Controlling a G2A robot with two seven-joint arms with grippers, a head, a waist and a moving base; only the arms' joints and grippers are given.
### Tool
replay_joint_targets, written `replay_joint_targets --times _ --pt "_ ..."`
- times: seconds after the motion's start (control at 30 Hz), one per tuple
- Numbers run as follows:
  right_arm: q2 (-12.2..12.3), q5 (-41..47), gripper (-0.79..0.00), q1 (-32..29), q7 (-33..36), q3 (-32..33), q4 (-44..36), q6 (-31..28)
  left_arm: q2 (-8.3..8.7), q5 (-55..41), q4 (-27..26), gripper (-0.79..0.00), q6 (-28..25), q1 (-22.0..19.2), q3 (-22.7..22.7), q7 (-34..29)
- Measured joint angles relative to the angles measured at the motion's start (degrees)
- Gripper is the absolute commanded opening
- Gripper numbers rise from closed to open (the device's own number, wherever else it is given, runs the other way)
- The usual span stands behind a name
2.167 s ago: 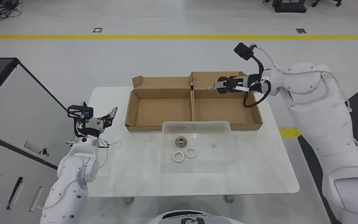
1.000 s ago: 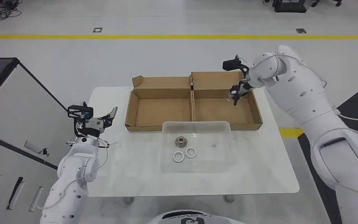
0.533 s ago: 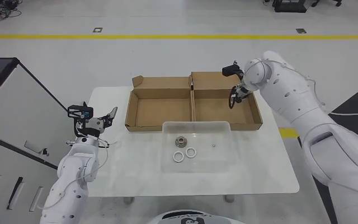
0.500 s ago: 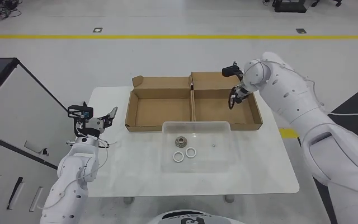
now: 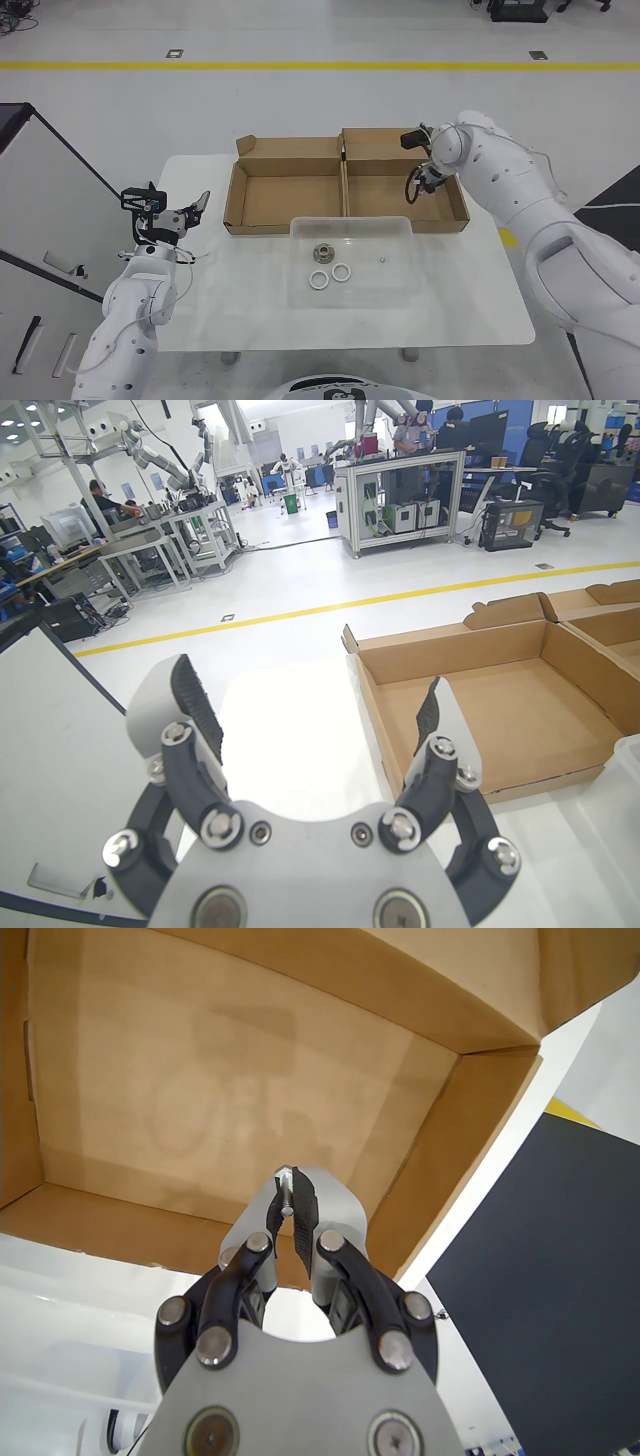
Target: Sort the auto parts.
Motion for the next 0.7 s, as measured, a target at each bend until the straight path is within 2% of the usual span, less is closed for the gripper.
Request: replay_joint_targets --times 0.27,0.7 --pt "-1.6 -3.0 -0.785 -0.6 -2.4 -1.6 3.0 -1.0 0.0 0.0 0.0 0.0 0.0 0.0 0.0 0.0" --pt "-4.4 -2.9 -0.785 -1.3 -6.5 -1.8 10.3 -2.1 0.0 0.0 0.0 0.0 0.0 0.0 0.0 0.0"
